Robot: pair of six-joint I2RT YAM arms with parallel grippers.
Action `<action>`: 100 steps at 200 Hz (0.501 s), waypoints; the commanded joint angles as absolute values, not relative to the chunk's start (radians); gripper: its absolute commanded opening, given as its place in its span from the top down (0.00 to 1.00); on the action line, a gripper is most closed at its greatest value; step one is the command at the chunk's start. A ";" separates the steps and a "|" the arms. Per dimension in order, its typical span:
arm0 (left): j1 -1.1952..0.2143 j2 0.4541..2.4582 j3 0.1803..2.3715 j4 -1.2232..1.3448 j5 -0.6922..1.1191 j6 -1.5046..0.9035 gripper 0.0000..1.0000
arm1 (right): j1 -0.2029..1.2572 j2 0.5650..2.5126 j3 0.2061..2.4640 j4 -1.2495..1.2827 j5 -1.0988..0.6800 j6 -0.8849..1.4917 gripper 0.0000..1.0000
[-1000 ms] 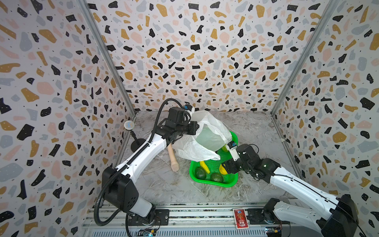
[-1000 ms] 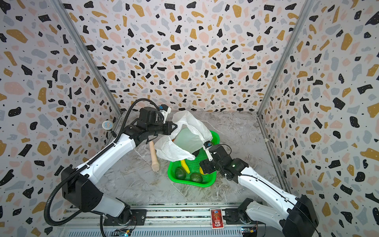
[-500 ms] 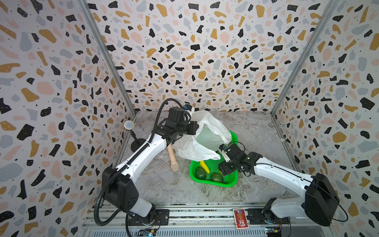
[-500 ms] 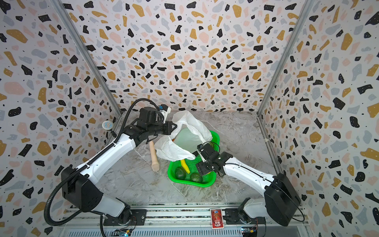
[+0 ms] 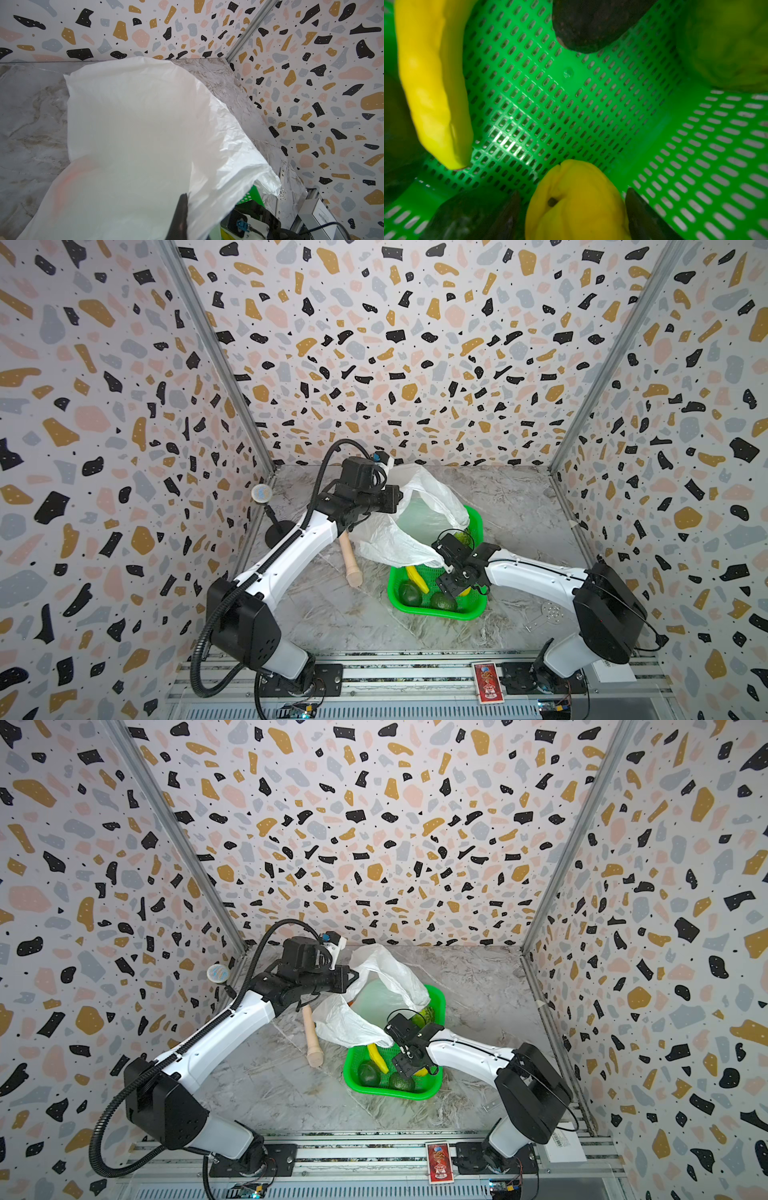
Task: Place the fruits into the plastic bag
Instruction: Pick up the fruit from the bin.
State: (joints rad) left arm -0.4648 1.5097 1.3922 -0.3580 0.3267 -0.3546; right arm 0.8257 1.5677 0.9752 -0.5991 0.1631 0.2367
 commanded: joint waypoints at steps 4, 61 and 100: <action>-0.457 1.492 1.420 -0.344 0.315 -0.344 1.00 | 0.828 1.579 0.966 -0.625 0.155 0.241 0.25; -0.457 1.489 1.421 -0.345 0.313 -0.345 1.00 | 0.828 1.527 0.964 -0.570 0.123 0.251 0.47; -0.457 1.486 1.416 -0.344 0.310 -0.344 1.00 | 0.826 1.378 0.971 -0.520 0.134 0.258 0.57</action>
